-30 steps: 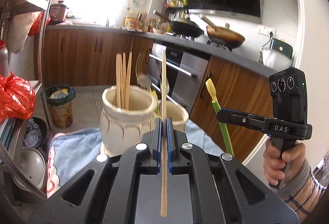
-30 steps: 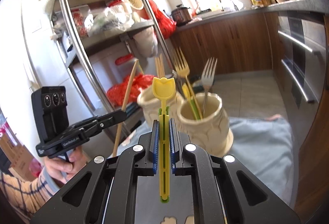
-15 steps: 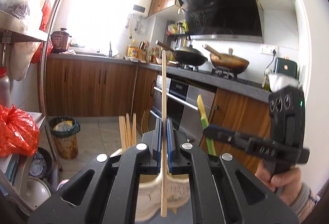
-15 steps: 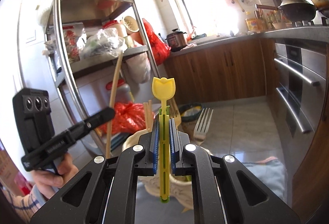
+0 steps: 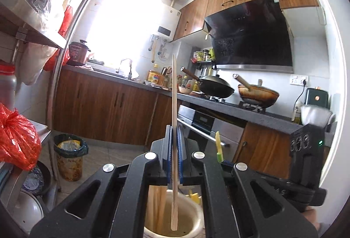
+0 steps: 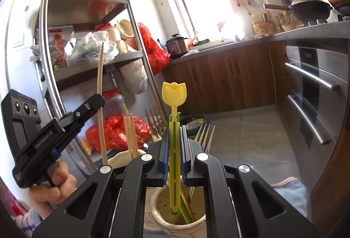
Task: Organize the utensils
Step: 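Lower the chopstick into the tall pot with the left tool while the right tool inserts the yellow utensil, then open both tools and pull them back from the holder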
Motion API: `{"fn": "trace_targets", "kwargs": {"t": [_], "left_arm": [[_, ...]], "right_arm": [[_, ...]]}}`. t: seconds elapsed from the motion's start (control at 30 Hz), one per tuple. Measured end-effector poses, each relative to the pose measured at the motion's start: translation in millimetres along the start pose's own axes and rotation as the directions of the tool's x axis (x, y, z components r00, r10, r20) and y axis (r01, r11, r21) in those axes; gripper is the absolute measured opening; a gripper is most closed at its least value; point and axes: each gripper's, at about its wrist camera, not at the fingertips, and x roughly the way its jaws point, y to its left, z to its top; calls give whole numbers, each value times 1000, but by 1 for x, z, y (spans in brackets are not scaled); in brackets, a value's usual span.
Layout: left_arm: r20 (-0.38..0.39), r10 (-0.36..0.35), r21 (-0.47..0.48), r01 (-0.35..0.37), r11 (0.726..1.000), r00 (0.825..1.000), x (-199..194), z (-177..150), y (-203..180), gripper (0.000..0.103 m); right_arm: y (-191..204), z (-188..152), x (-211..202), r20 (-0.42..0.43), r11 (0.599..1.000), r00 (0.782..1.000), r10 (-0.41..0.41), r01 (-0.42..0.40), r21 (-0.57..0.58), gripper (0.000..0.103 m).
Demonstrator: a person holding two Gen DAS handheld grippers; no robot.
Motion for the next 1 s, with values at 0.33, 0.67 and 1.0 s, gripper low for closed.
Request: {"fn": "trace_targets", "kwargs": {"t": [0.33, 0.67, 1.0], "left_arm": [[-85, 67, 58, -62, 996, 994, 5, -40, -1, 4], [-184, 109, 106, -91, 990, 977, -3, -54, -6, 4], [-227, 119, 128, -92, 988, 967, -1, -52, -9, 4]], "right_arm": [[8, -31, 10, -18, 993, 997, -72, 70, -97, 10], [12, -49, 3, -87, 985, 988, -129, 117, -129, 11], [12, -50, 6, -128, 979, 979, -158, 139, -148, 11]]}}
